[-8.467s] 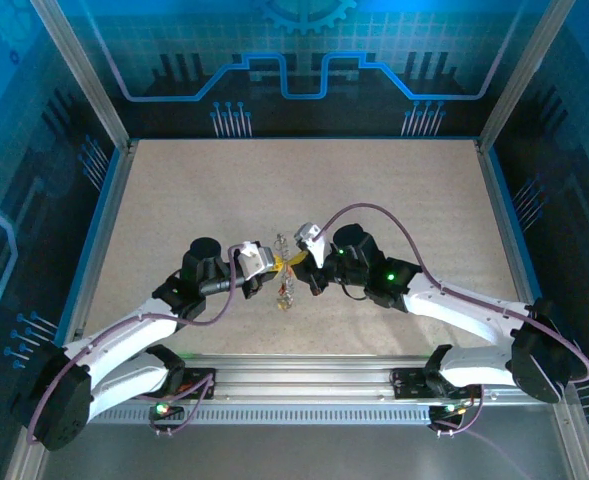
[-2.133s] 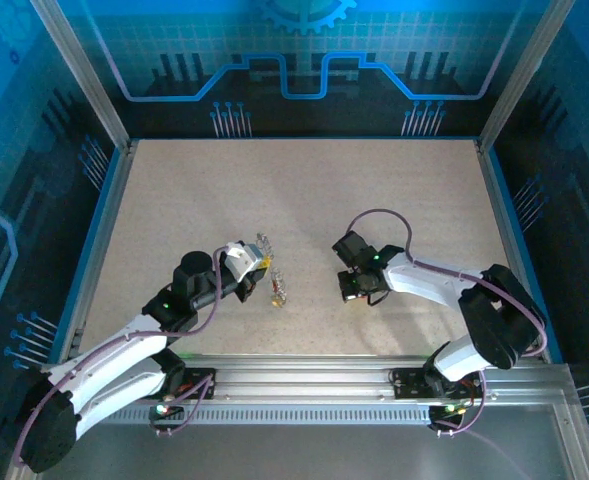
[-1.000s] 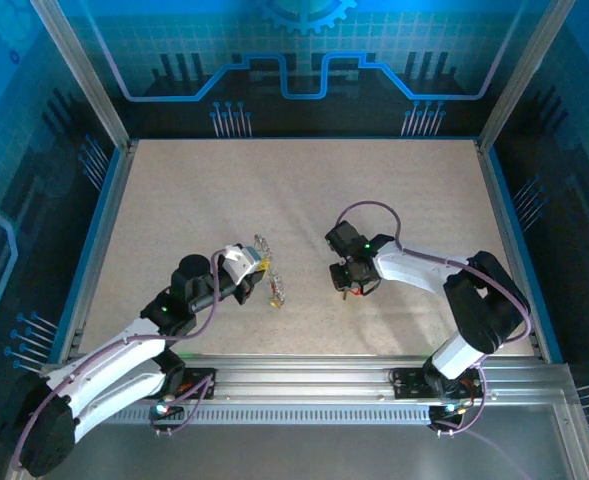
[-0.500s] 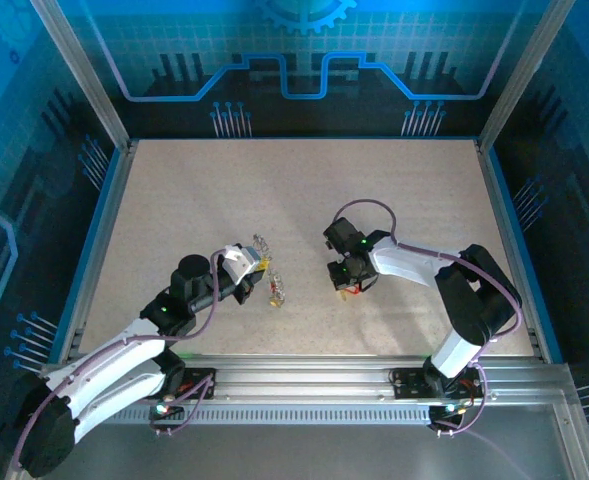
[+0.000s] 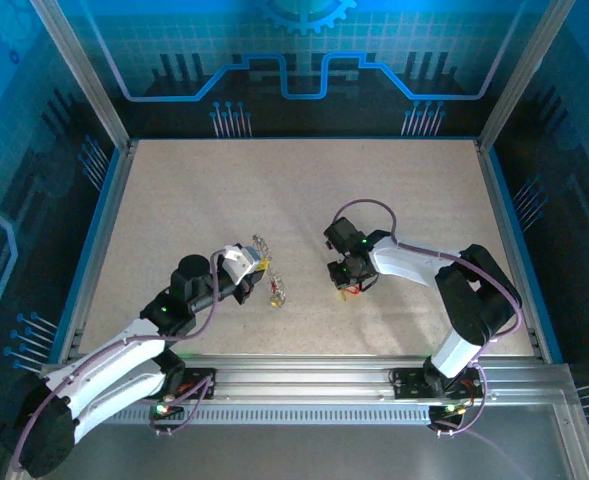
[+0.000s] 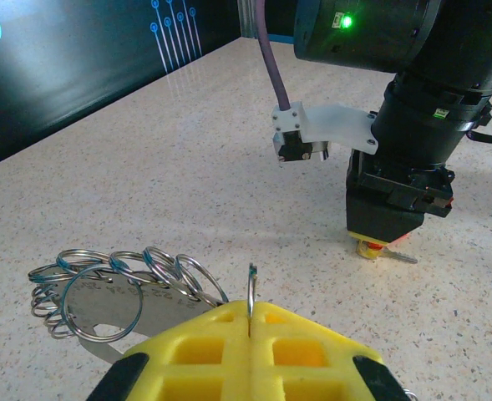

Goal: Put the keys on the keyring

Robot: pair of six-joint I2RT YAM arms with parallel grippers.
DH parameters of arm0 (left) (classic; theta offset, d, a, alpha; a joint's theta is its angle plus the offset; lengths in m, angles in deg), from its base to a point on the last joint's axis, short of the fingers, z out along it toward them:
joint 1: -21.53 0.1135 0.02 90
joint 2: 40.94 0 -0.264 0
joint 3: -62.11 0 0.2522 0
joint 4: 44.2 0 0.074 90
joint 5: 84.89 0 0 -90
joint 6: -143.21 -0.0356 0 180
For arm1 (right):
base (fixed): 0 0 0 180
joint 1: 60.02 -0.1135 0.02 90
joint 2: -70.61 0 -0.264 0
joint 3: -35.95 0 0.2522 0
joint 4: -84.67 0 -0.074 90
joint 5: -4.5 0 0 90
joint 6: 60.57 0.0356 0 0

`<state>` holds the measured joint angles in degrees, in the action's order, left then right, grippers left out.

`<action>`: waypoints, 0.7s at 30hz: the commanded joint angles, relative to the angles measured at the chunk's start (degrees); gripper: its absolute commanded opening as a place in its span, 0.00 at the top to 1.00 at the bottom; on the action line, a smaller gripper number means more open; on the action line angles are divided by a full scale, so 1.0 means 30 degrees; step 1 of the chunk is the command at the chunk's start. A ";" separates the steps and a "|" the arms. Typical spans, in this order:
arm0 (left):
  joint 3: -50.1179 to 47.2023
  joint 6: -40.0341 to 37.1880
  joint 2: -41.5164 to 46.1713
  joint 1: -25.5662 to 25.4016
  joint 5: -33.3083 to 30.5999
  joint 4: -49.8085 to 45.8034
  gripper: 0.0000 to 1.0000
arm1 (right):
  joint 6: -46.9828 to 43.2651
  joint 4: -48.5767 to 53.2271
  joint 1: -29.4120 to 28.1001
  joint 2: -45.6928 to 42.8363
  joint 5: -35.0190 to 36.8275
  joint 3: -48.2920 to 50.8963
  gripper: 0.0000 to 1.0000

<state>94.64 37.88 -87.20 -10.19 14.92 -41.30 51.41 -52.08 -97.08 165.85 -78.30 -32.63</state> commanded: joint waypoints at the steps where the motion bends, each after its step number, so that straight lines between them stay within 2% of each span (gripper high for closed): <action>1: 0.0097 -0.0148 0.0193 0.0069 -0.0107 0.0414 1.00 | -0.0032 0.0134 0.0166 0.0310 -0.0265 0.0030 0.81; 11: 0.0041 -0.0148 0.0186 0.0098 -0.0118 0.0360 1.00 | 0.0081 0.0131 0.0130 0.0371 -0.0095 0.0216 0.81; 21: -0.0035 -0.0078 0.0273 0.0095 -0.0104 0.0362 1.00 | 0.0005 0.0071 0.0107 0.0188 0.0088 0.0342 0.91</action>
<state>94.64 37.86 -87.20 -10.13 14.94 -41.41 51.41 -52.12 -97.08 166.53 -78.45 -32.50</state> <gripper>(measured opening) 0.052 0.104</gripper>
